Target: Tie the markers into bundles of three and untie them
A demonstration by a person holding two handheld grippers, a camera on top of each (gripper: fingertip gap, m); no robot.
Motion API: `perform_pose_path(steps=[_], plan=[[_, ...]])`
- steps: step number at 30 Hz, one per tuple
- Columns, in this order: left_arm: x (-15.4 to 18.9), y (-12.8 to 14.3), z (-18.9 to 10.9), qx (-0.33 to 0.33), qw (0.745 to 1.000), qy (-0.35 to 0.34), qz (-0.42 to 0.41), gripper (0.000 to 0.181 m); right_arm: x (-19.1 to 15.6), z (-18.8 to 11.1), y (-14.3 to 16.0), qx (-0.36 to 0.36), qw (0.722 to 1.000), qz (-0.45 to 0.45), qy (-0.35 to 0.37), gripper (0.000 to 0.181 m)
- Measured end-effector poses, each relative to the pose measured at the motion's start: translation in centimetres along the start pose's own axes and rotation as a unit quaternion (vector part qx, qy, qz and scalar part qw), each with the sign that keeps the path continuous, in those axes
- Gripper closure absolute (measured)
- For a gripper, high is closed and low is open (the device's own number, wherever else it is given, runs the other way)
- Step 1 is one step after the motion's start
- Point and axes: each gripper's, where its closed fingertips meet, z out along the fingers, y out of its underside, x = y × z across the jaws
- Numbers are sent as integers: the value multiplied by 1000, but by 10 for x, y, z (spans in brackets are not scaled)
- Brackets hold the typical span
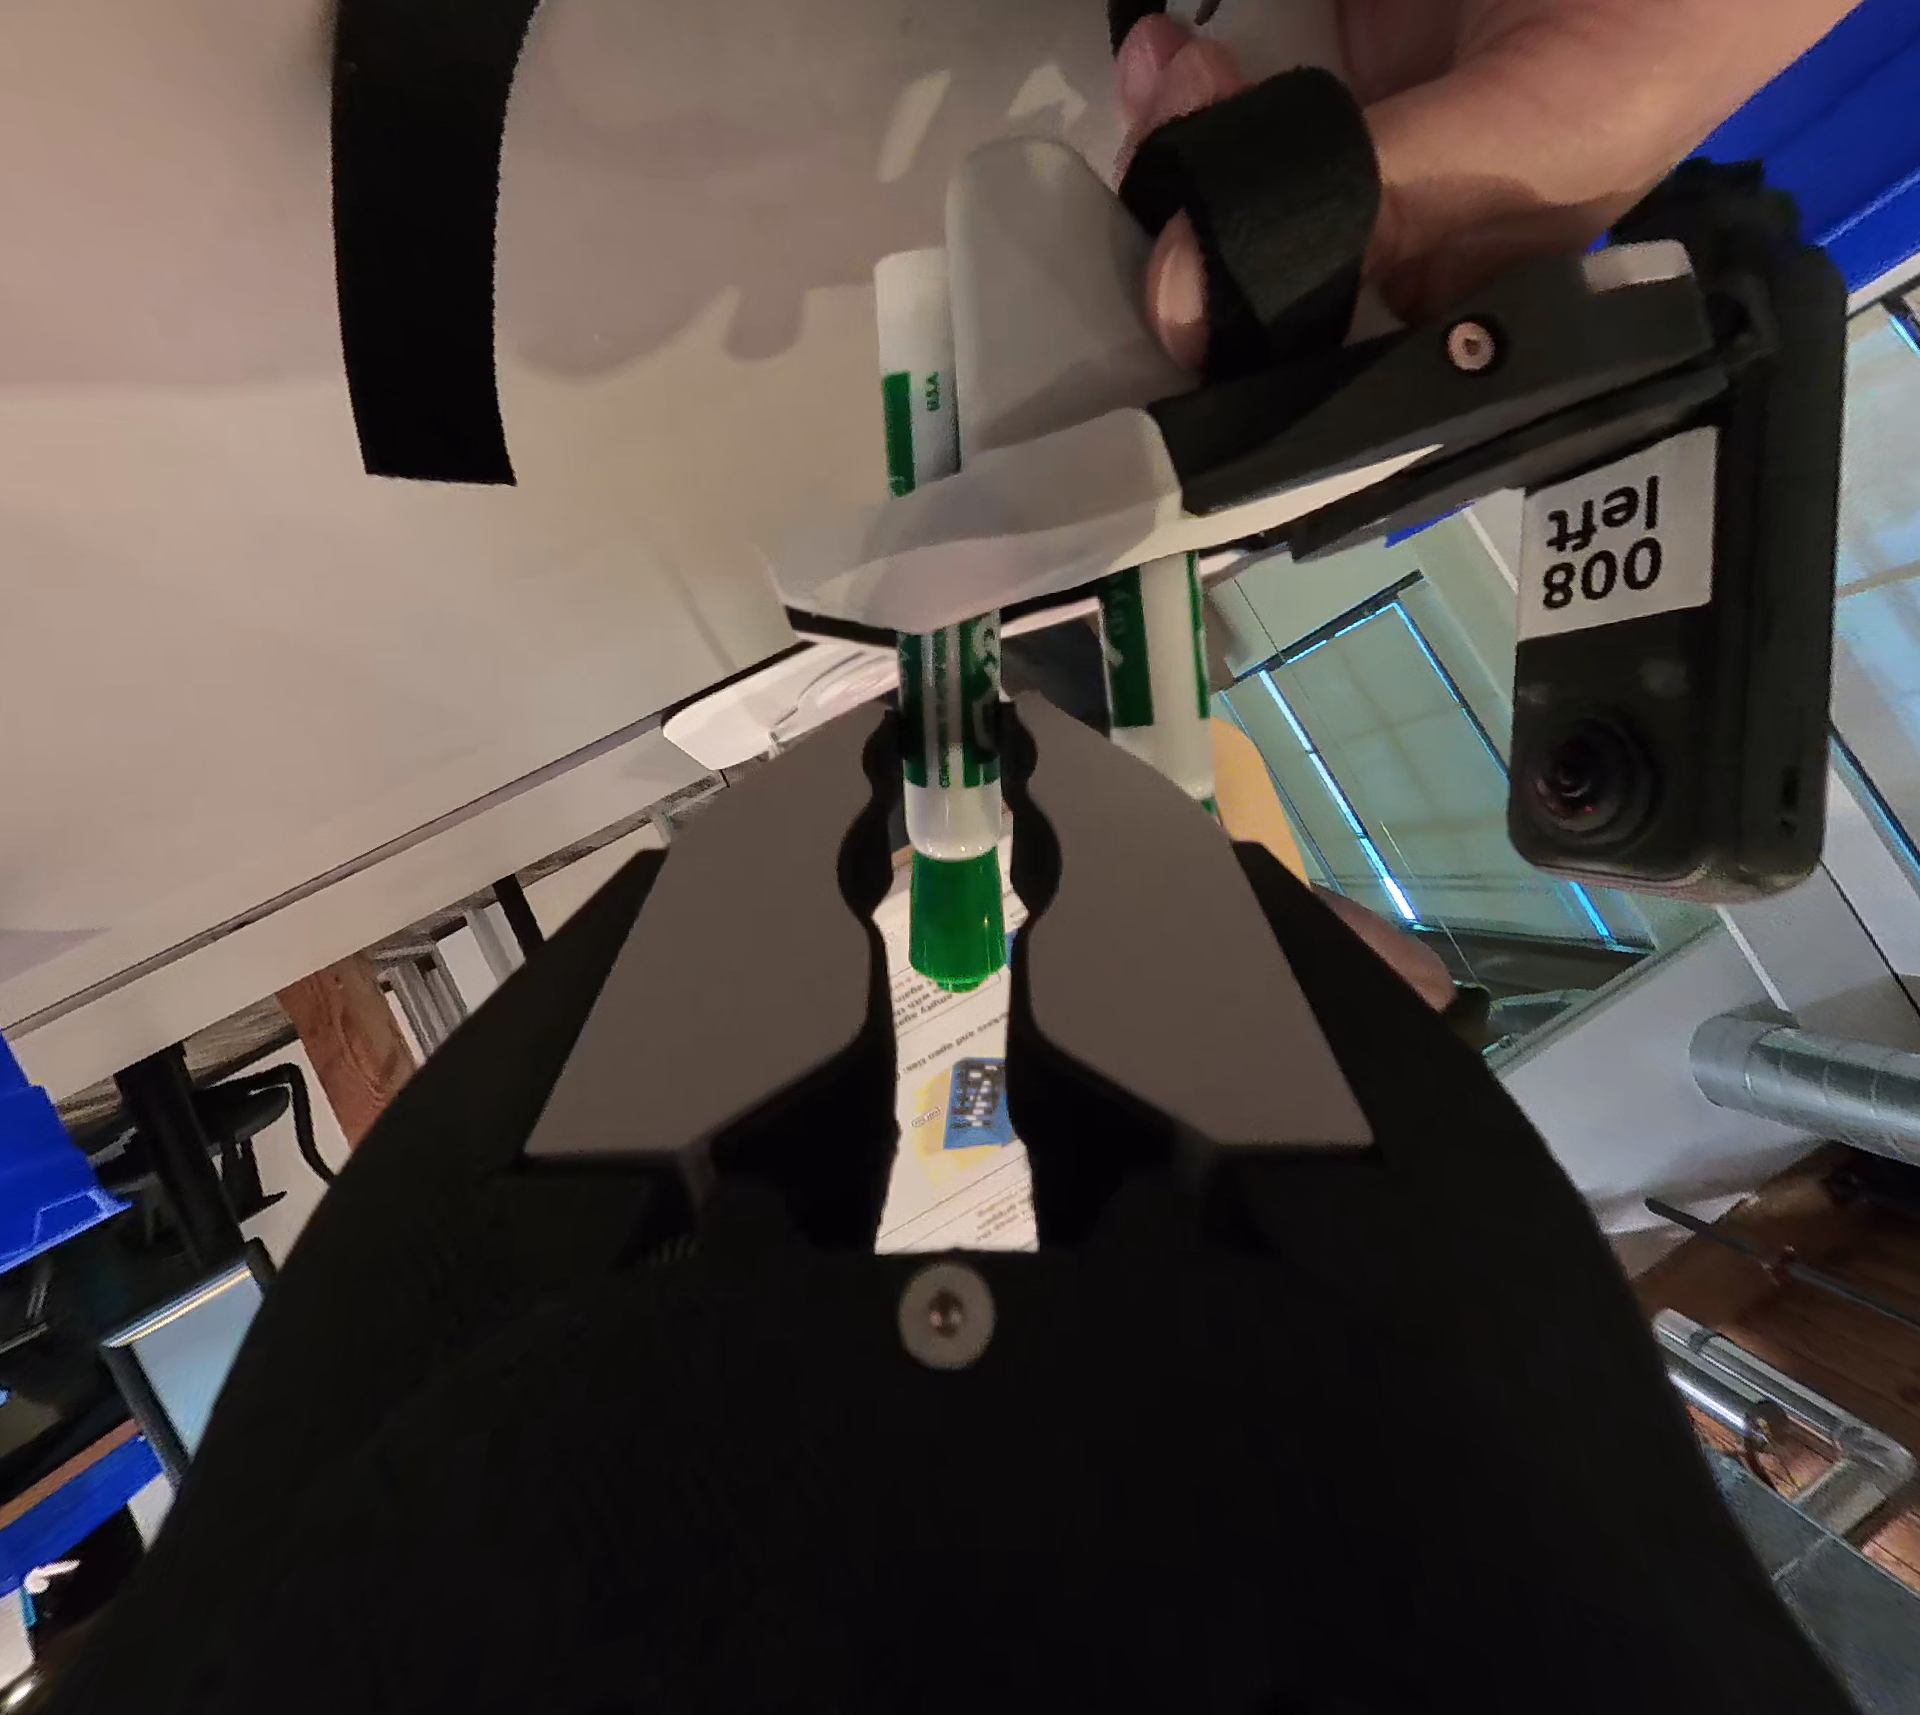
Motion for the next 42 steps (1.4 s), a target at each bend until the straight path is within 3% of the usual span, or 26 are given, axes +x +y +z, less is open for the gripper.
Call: perform_pose_path(steps=[11,19,24,36,42], plan=[[5,7,2,-28,999,19,-18,157,-4,0,-4,1,1000,-7,-12,162],[5,10,-1,-54,998,9,21,153,-1,0,3,-6,1000,4,-16,161],[-3,21,-1,-96,994,-19,38,164,-2,-1,-4,6,1000,6,-13,161],[-6,17,1,-75,997,-23,-10,167,2,0,0,-27,998,-50,20,161],[-7,14,-3,-72,997,-25,3,167,8,-1,3,-23,999,-21,44,160]])
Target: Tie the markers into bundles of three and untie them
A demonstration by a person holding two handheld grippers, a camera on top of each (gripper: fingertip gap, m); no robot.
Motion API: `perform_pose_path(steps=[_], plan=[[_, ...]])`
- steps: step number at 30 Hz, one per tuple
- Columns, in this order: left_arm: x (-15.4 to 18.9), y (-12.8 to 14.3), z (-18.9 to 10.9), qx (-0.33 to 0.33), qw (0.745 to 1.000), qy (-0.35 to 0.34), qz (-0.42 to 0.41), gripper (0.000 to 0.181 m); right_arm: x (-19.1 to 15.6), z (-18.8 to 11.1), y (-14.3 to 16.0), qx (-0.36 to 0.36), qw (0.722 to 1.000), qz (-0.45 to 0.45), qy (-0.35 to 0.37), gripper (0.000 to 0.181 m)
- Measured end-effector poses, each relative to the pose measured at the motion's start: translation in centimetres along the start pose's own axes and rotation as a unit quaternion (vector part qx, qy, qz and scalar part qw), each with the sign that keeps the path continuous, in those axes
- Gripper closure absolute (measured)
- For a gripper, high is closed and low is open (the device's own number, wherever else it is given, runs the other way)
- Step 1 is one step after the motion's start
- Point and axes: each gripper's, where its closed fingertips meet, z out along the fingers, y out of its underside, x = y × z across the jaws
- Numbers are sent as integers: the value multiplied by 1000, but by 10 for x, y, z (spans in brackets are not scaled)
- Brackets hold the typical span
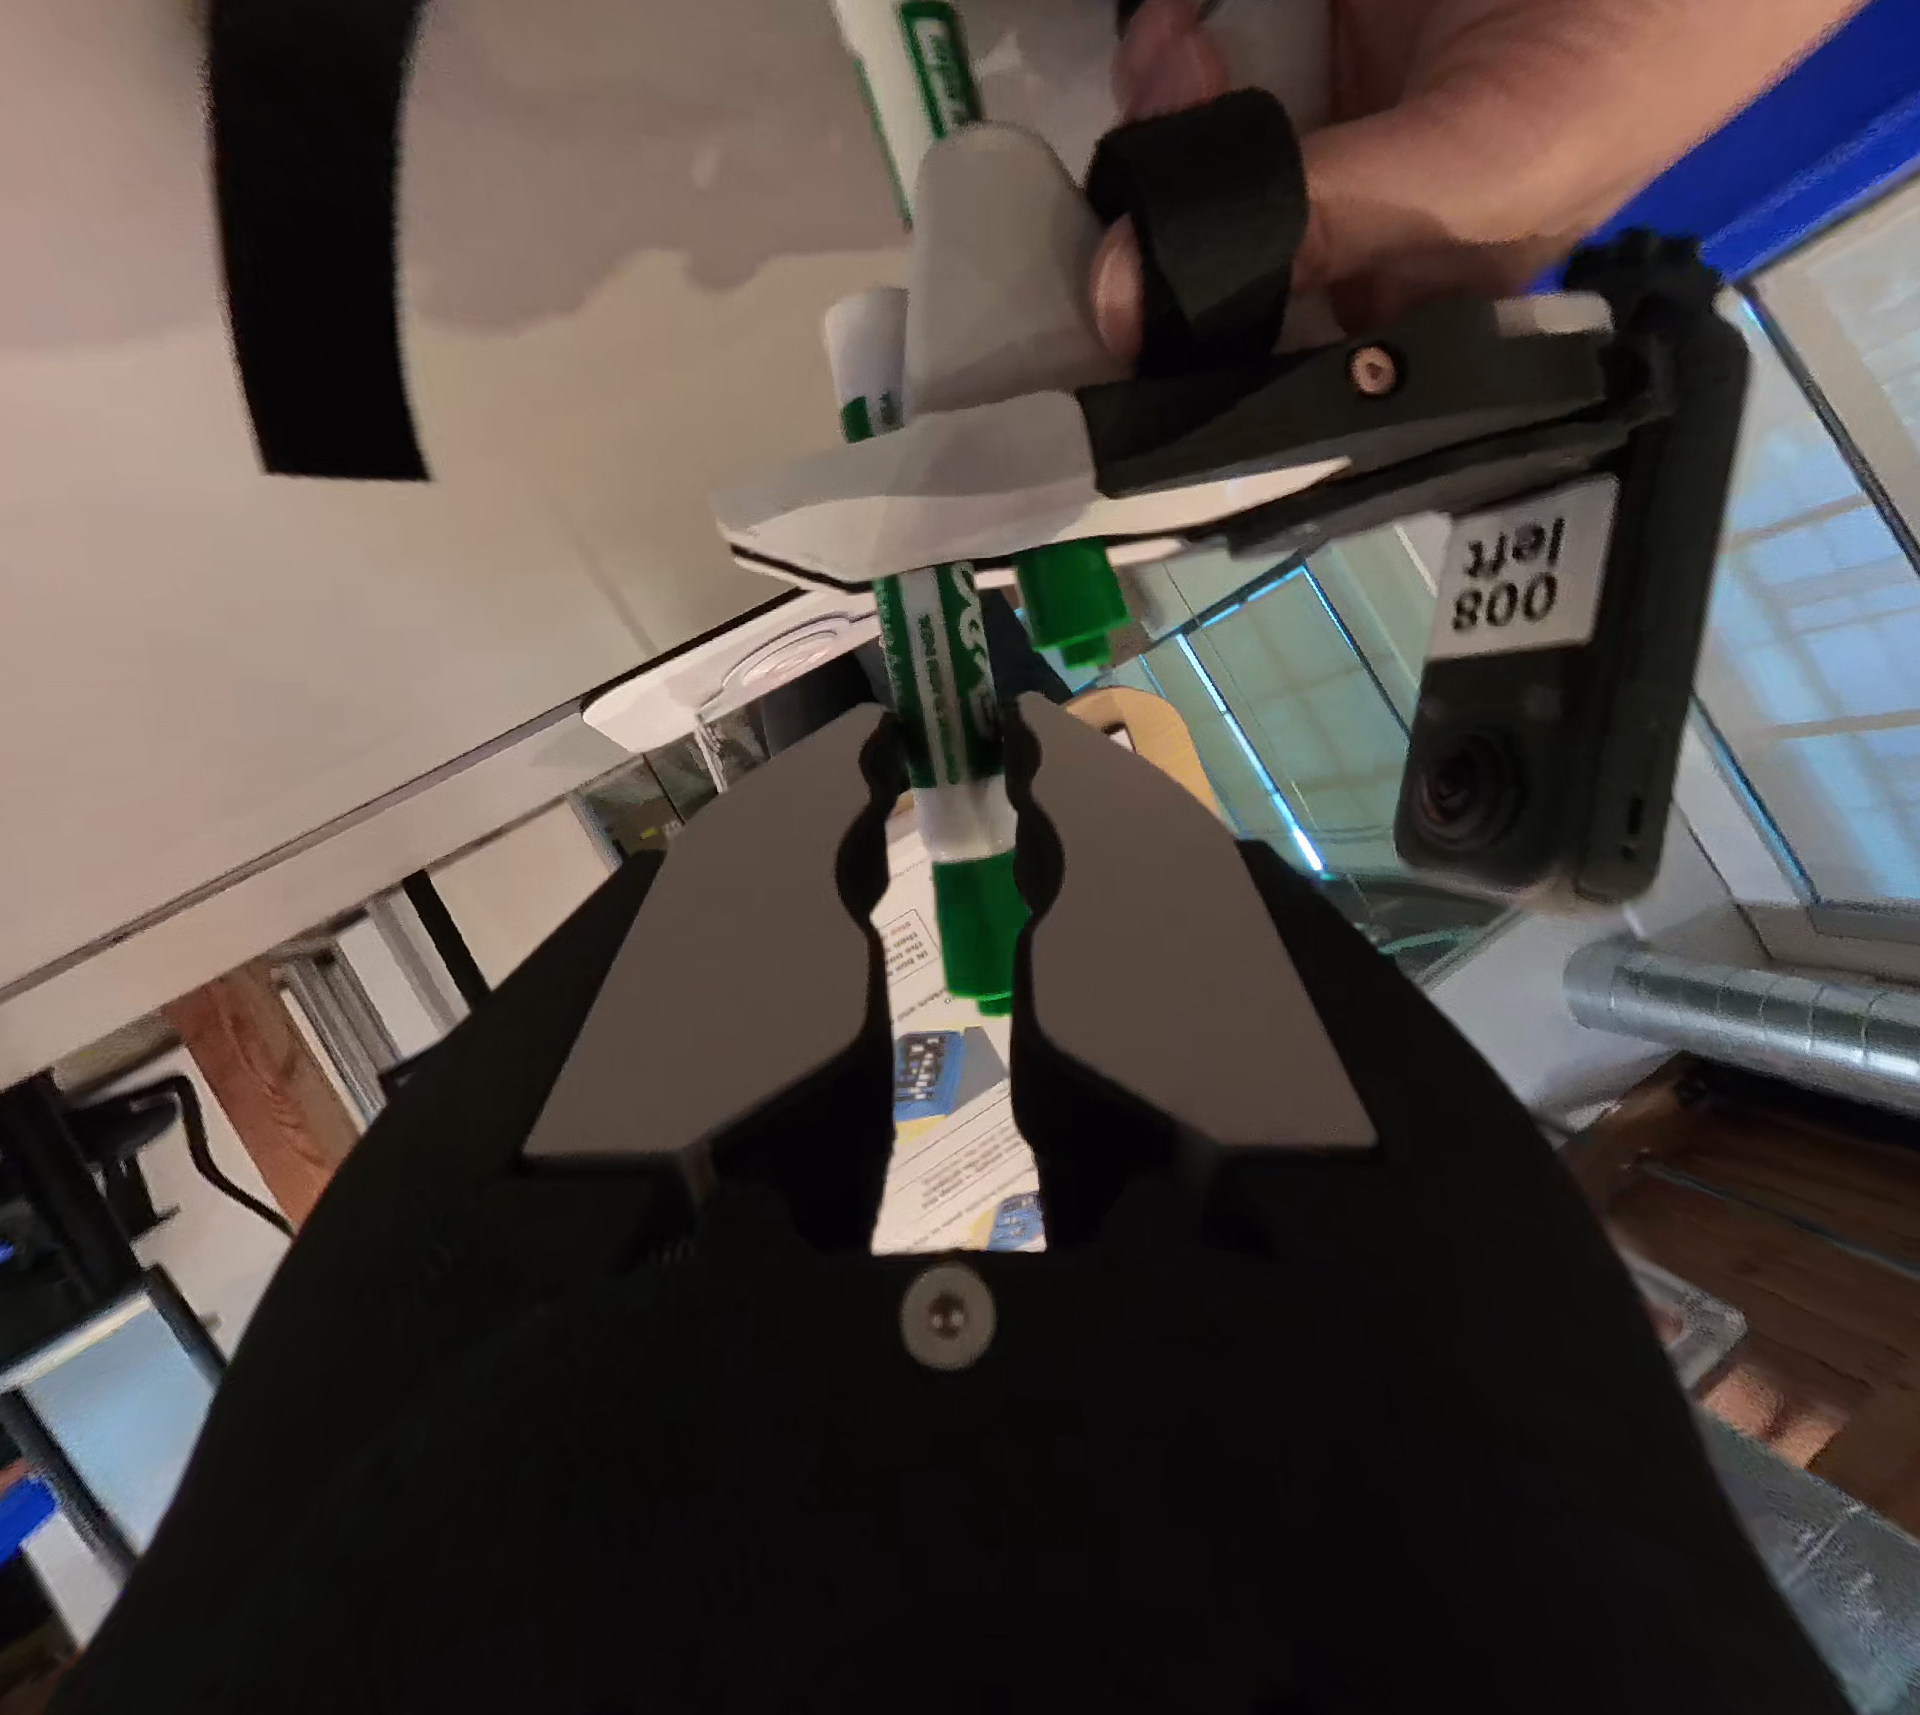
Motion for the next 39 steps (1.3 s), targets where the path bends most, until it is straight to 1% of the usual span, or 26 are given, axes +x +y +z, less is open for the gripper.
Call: perform_pose_path(steps=[1,3,6,8,9,10,11,12,13,15,17,18,19,20,21,22,23,24,26,29,30,33,36,37,39], plan=[[2,-4,-2,16,1000,10,-11,167,5,0,3,-1,1000,18,11,156],[2,-9,-5,44,999,20,-26,167,15,3,16,-17,997,63,38,133],[4,-6,-5,44,998,27,-26,167,9,6,38,-41,989,142,19,131],[5,-6,-5,44,999,26,-18,167,5,3,49,-39,978,202,23,131],[6,-6,-6,47,998,27,-16,167,-1,0,51,-27,969,246,14,131],[7,-7,-7,50,998,27,-16,167,-7,-3,53,-13,953,301,2,132],[6,-8,-8,57,998,26,-18,167,-10,-6,54,7,929,369,-4,133],[7,-9,-10,63,997,27,-18,167,-13,-9,50,46,890,454,-16,133],[7,-10,-11,68,997,27,-17,167,-13,-14,40,103,835,540,-36,134],[7,-11,-13,74,997,24,-16,167,-1,-27,25,227,702,674,-49,133],[8,-10,-12,69,997,23,-10,167,19,-38,23,337,563,754,-29,132],[9,-9,-11,65,998,22,-6,167,28,-40,26,372,500,782,-18,131],[10,-8,-10,62,998,23,-2,167,34,-38,28,393,453,800,-13,131],[10,-8,-9,61,998,21,1,166,37,-35,28,403,425,811,-8,131],[10,-8,-9,61,998,21,2,167,39,-29,27,403,414,816,-7,131],[10,-8,-10,63,998,20,2,167,38,-24,25,398,415,818,-7,134],[10,-9,-11,67,998,19,2,167,38,-20,22,394,420,818,-8,147],[10,-10,-12,72,997,19,2,167,37,-18,18,396,423,815,-8,156],[10,-11,-14,77,997,19,2,167,39,-18,17,405,414,815,-1,160],[12,-9,-13,72,997,19,11,167,42,-19,13,435,387,813,-4,162],[14,-8,-13,69,997,20,12,167,43,-19,12,440,382,812,-8,162],[12,-7,-15,72,997,1,8,167,44,-20,10,448,388,806,4,162],[15,-5,-16,67,998,-3,11,167,44,-19,5,459,379,803,-4,162],[16,-4,-16,62,998,-1,10,167,42,-17,1,458,383,802,-13,162],[14,-3,-14,56,998,-8,9,165,39,-11,-10,449,402,798,-26,162]])
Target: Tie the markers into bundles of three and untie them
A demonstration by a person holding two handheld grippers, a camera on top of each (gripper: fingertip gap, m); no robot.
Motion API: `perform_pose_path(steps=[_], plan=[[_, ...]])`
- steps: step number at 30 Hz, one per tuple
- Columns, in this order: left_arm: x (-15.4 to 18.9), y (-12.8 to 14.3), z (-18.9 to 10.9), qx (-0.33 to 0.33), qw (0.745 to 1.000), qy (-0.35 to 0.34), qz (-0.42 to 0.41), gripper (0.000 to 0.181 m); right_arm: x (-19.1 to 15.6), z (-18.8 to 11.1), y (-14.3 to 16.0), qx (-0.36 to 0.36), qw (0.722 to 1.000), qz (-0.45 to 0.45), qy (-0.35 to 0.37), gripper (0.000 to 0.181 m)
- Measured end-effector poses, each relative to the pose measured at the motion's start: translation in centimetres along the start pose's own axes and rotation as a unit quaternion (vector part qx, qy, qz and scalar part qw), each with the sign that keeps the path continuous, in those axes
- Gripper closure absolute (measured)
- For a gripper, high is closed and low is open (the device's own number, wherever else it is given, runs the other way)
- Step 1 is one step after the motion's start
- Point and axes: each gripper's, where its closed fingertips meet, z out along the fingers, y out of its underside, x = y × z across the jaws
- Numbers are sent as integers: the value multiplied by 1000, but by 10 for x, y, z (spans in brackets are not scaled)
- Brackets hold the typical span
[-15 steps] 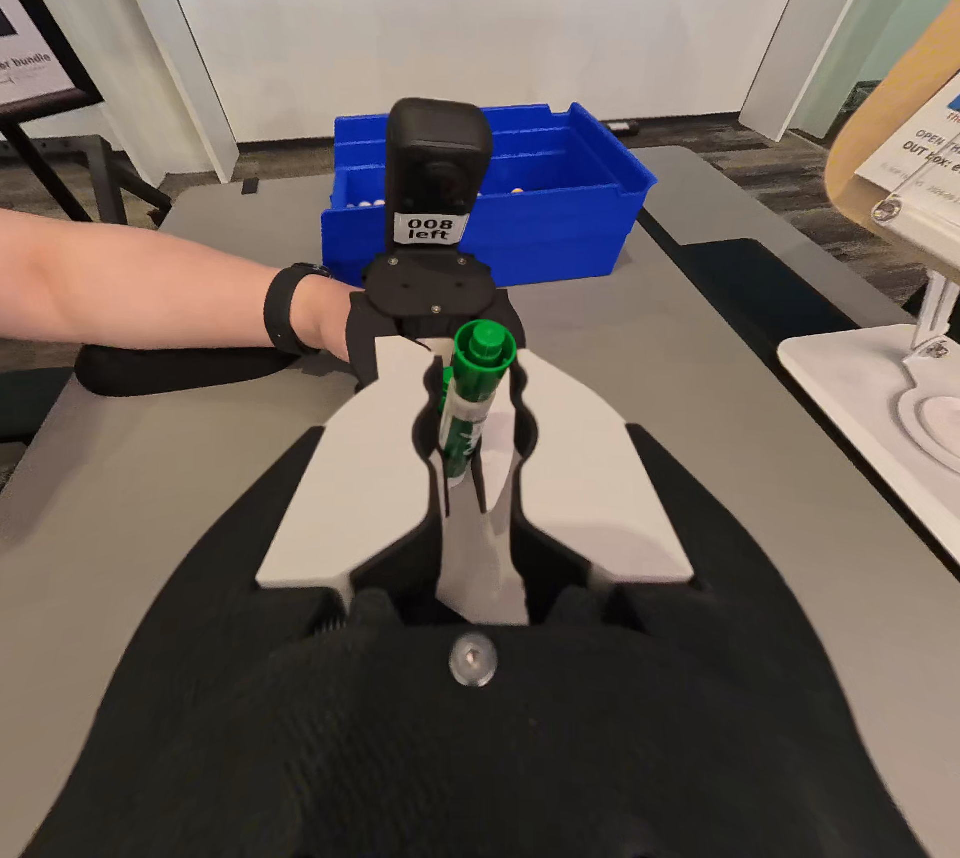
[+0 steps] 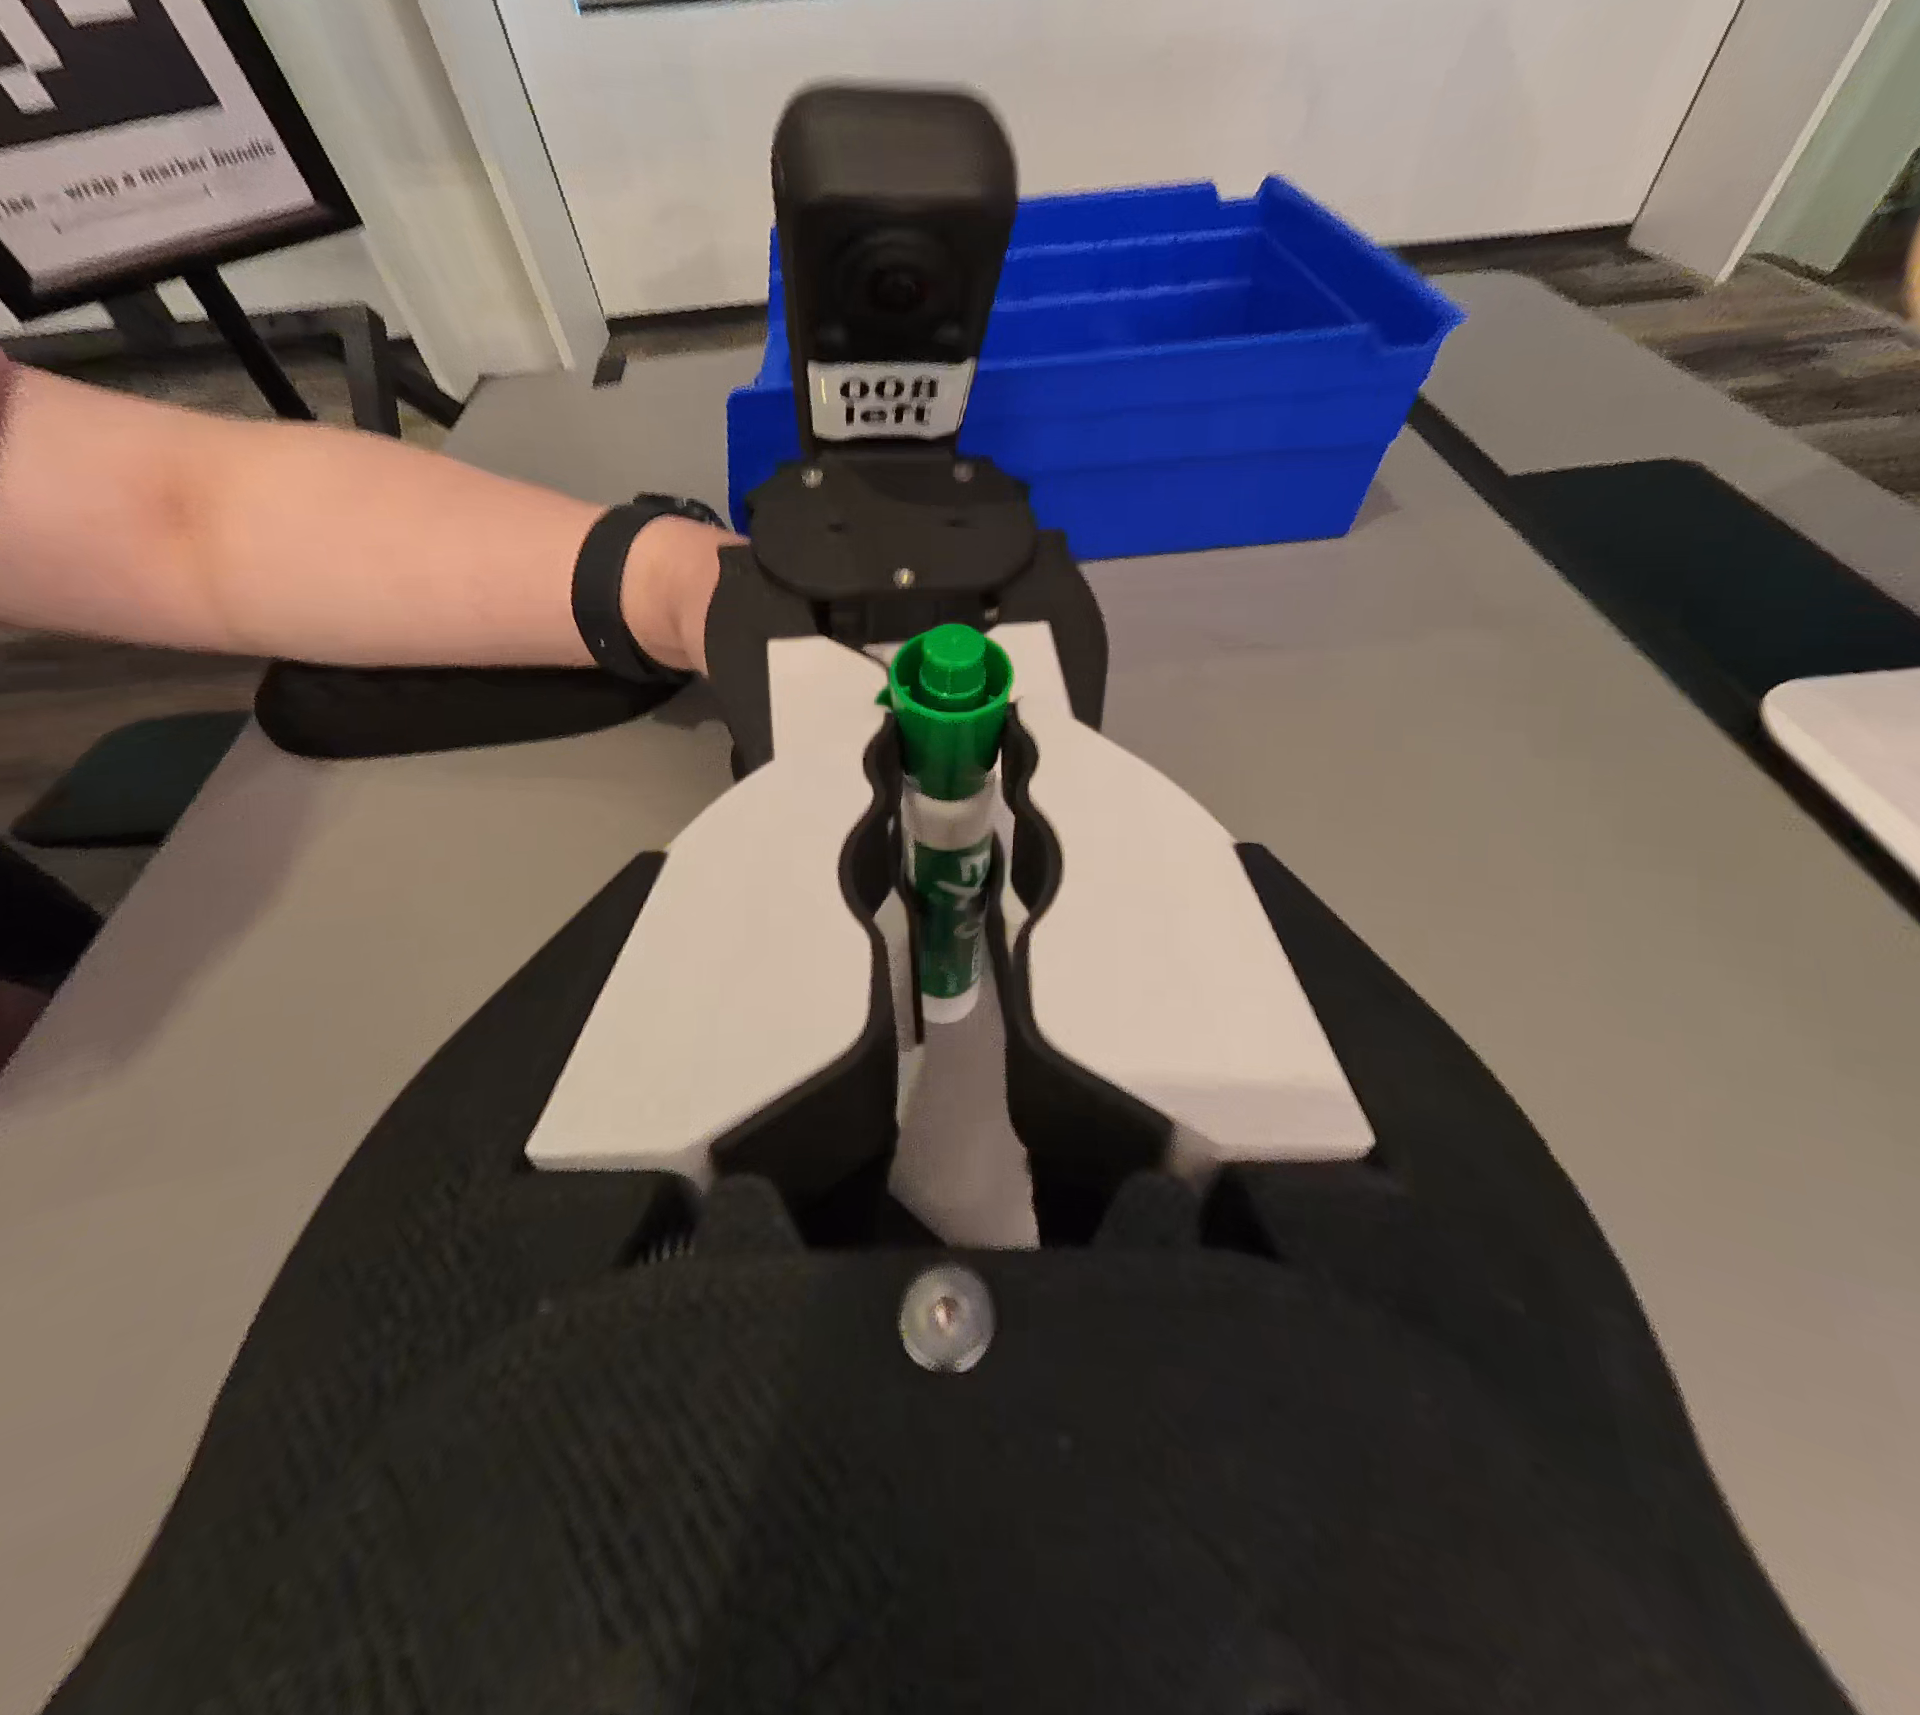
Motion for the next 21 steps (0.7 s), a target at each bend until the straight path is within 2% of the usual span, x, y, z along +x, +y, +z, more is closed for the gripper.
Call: perform_pose_path(steps=[5,21], plan=[[2,4,2,-14,1000,-6,5,161,-6,13,22,-31,999,-11,-16,162],[7,13,8,-50,998,-5,28,164,-14,17,23,-3,999,-20,-40,156]])
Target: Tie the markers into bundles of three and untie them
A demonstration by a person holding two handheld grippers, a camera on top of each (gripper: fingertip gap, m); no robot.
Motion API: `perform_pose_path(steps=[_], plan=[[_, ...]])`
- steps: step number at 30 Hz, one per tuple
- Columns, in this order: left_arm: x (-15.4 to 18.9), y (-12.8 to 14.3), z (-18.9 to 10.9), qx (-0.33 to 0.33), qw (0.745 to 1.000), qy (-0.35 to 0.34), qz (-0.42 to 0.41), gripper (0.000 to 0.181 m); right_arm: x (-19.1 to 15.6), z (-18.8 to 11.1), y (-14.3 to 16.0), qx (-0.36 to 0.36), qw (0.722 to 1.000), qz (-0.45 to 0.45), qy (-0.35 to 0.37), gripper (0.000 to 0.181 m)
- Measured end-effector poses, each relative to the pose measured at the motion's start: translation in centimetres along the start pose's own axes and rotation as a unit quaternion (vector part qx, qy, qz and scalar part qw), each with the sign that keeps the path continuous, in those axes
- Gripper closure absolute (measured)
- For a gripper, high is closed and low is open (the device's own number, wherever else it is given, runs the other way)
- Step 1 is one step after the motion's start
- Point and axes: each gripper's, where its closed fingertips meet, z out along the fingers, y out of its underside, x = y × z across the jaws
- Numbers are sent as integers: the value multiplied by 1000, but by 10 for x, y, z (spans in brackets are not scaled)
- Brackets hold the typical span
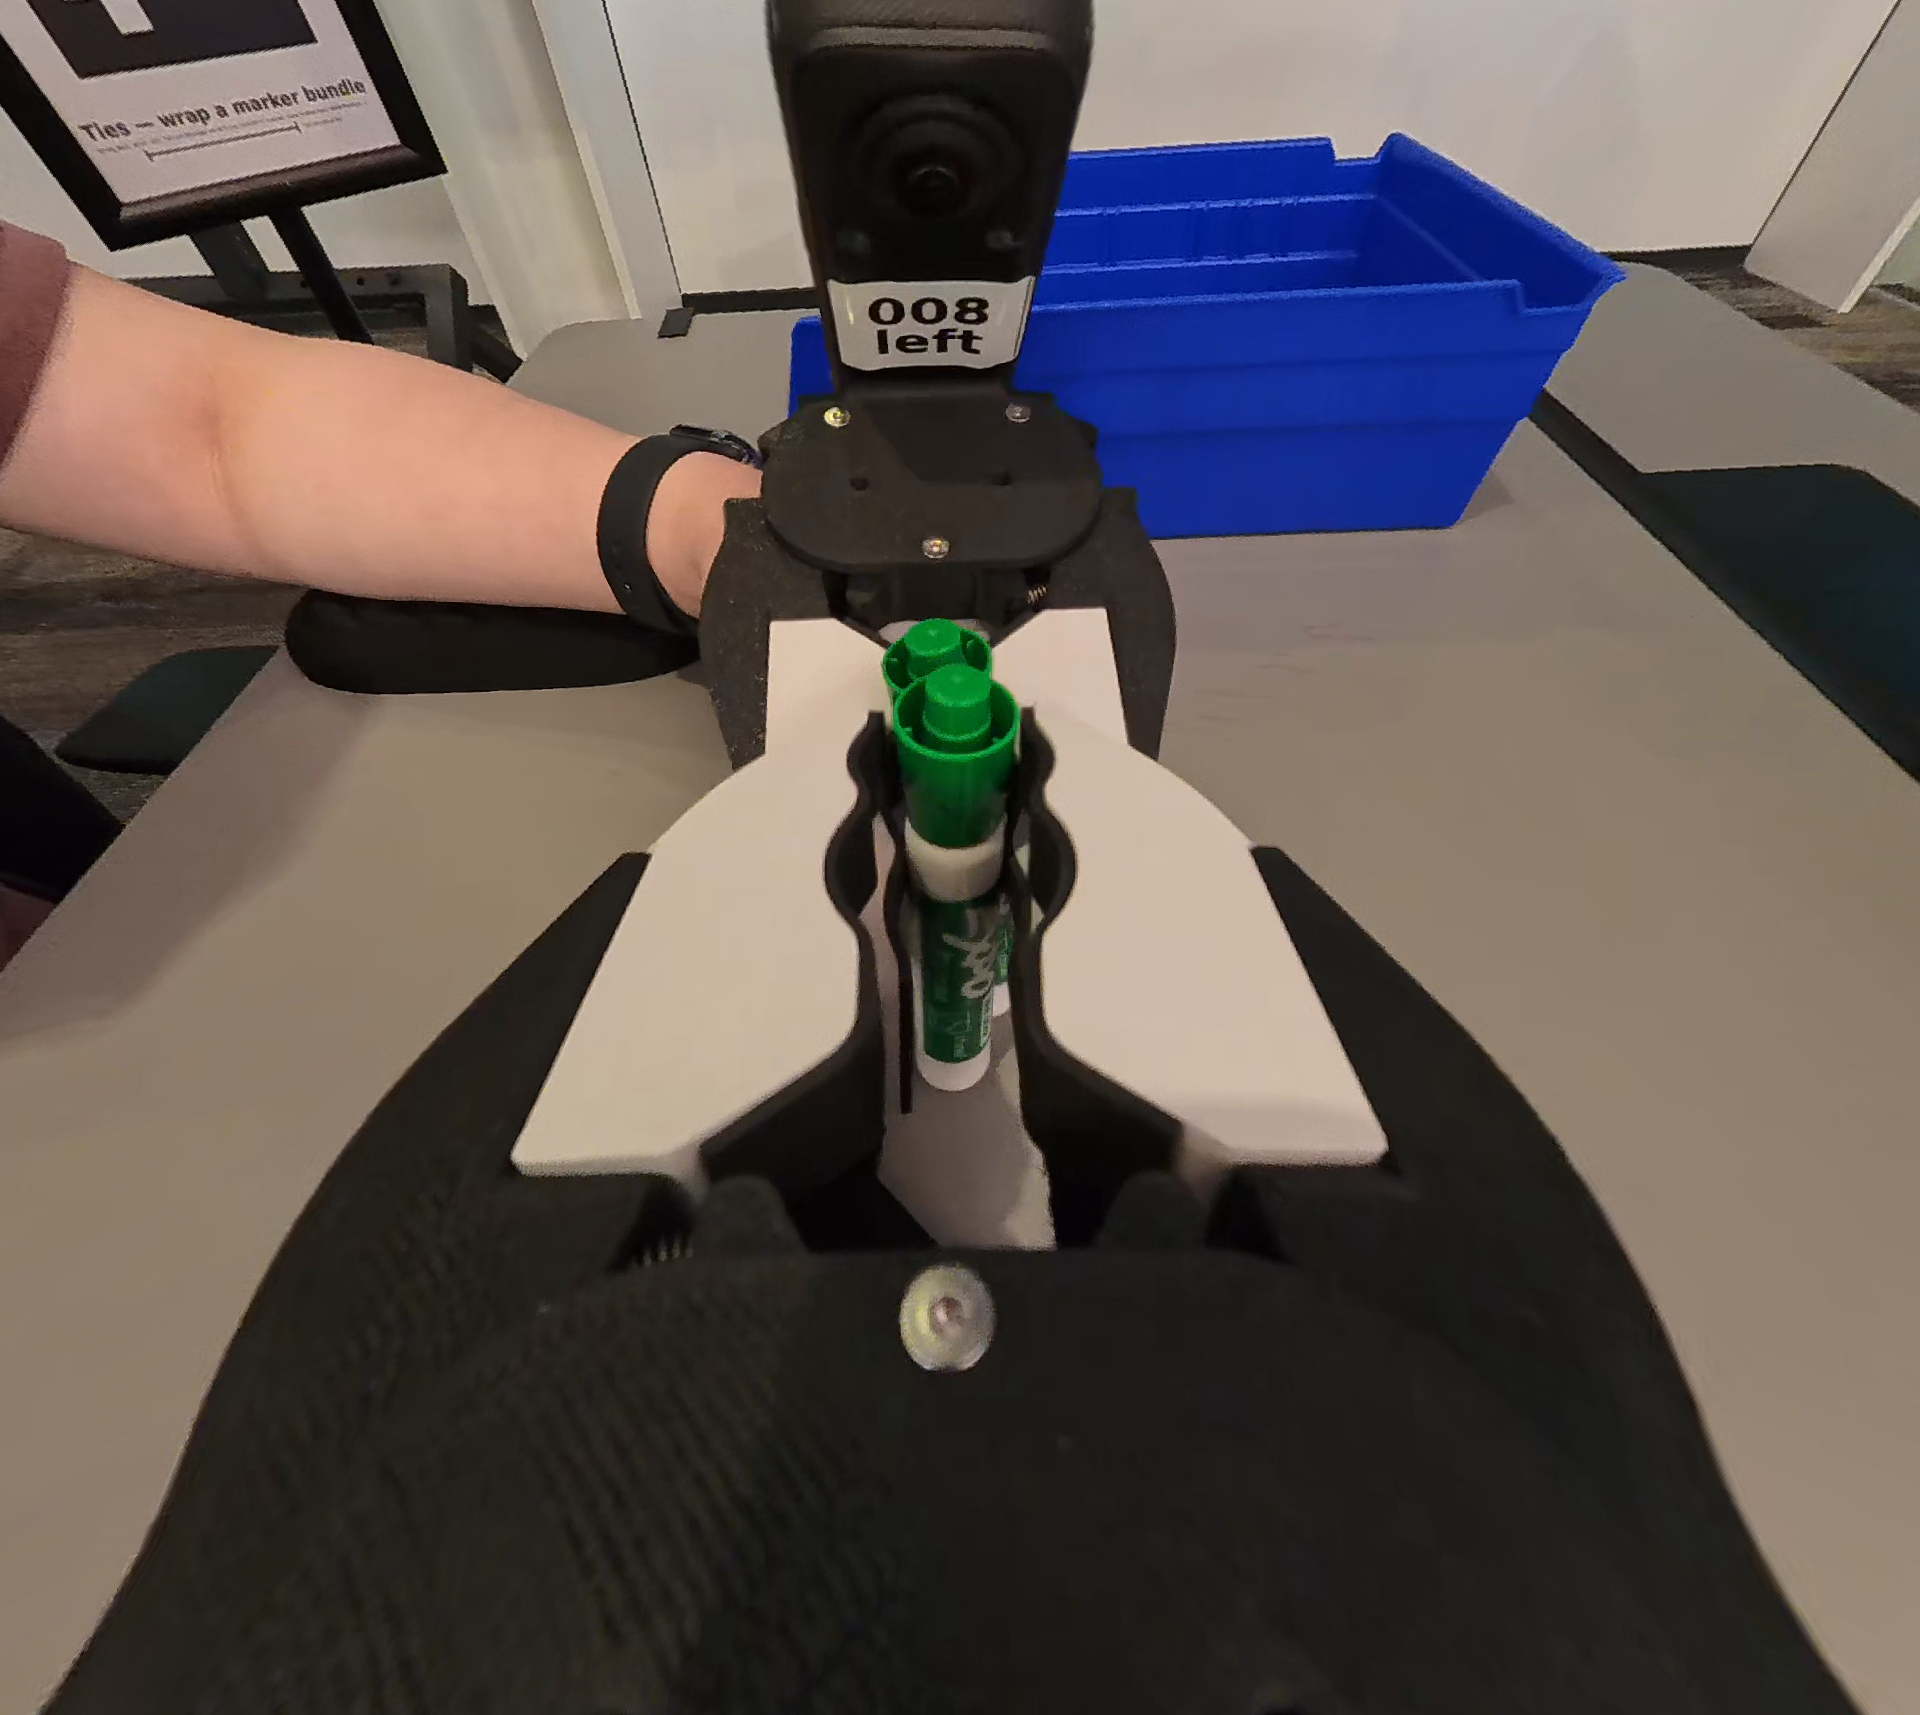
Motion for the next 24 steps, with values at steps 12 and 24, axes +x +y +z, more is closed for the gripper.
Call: perform_pose_path(steps=[12,24], plan=[[-2,5,2,-20,1000,-3,-12,164,2,1,3,7,1000,15,-17,161],[-3,7,2,-27,1000,-10,-11,163,2,-1,2,25,1000,-8,-1,163]])
